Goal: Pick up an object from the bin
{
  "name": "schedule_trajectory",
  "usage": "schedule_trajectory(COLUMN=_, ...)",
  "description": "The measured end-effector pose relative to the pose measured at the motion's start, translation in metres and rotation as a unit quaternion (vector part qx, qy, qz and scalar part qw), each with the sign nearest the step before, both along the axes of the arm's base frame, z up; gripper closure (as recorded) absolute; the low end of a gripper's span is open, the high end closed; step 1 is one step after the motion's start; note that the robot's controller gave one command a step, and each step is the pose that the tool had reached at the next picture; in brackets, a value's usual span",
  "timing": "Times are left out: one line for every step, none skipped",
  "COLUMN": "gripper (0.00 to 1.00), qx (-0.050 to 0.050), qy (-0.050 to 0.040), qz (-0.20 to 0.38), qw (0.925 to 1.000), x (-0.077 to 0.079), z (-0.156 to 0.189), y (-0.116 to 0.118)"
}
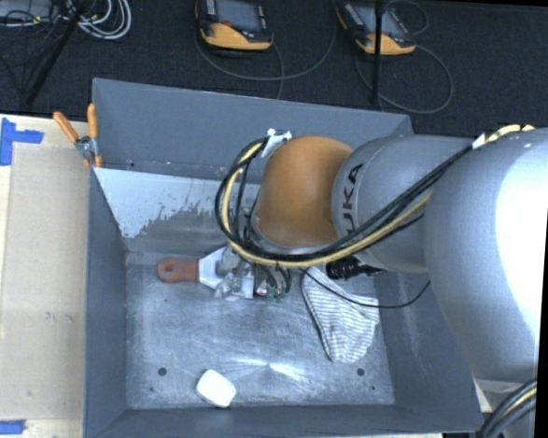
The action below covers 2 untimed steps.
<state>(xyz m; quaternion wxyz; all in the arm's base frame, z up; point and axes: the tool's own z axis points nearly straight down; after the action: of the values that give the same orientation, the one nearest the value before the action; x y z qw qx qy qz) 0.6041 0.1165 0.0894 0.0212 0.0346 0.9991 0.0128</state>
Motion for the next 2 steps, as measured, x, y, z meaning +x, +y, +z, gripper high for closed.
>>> schedule_trajectory(gripper=1.00, qx=0.000, qy=0.0001, qz=0.000, qw=1.0000, x=0.000, z=0.000, y=0.000)
schedule_trajectory(gripper=0.00, qx=-0.008, qy=0.0371, qz=0.002, qw=0.9993, x=-0.024, z=-0.010, y=-0.005)
